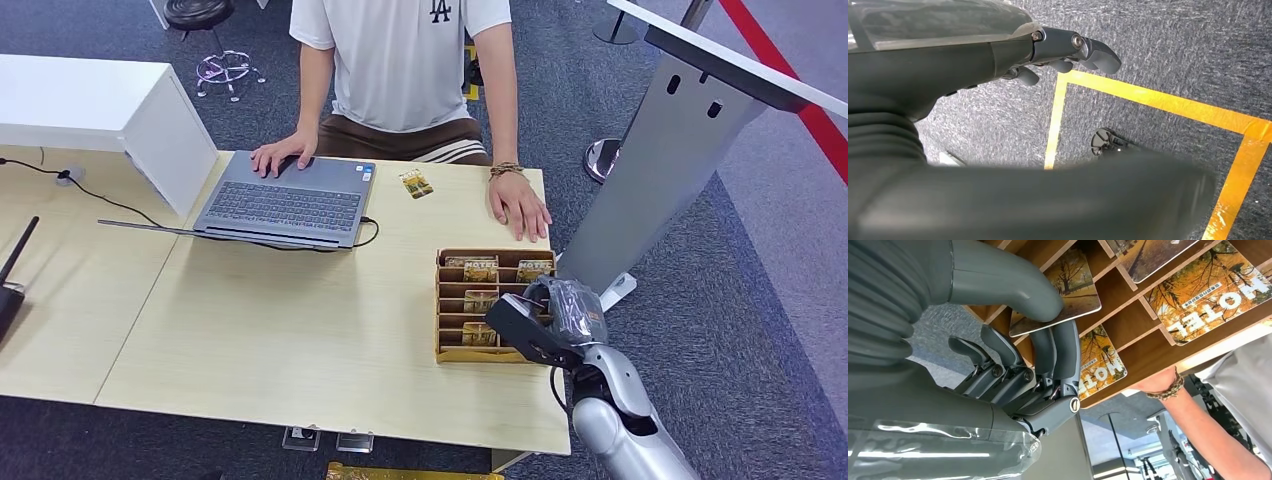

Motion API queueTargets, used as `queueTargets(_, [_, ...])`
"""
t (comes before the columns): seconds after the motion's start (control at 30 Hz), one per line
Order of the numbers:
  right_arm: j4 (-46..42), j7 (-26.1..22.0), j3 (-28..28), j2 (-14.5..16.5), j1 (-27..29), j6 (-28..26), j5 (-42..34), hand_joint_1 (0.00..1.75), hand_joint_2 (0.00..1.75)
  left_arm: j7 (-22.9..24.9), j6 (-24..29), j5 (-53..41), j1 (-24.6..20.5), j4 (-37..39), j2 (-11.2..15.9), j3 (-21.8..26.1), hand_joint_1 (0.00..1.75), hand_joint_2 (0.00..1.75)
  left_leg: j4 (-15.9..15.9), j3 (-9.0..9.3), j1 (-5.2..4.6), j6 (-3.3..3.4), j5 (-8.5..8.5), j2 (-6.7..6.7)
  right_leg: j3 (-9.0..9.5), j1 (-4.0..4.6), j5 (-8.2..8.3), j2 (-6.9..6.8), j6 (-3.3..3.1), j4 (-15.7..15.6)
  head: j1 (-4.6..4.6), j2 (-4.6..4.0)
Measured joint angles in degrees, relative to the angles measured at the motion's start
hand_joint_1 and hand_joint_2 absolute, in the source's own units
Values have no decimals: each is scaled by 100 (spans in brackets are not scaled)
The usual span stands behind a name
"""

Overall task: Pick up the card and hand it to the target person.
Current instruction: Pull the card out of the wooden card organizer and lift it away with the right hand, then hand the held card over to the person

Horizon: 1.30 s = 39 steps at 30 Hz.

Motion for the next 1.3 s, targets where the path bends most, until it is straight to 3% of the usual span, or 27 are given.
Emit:
queueTargets(0.9, [-76,-157,75,2,1,-80,-134,161,175,3,-24,3,2,1,1,0,0,175,0,0,0,0,0,0,0,0,0,0,0,0,1,-1])
queueTargets(1.3, [-1300,-75,75,-7,-8,-905,1562,161,175,-36,-1,18,6,-1,-1,0,0,175,0,1,0,0,0,1,0,0,0,1,0,0,-2,0])
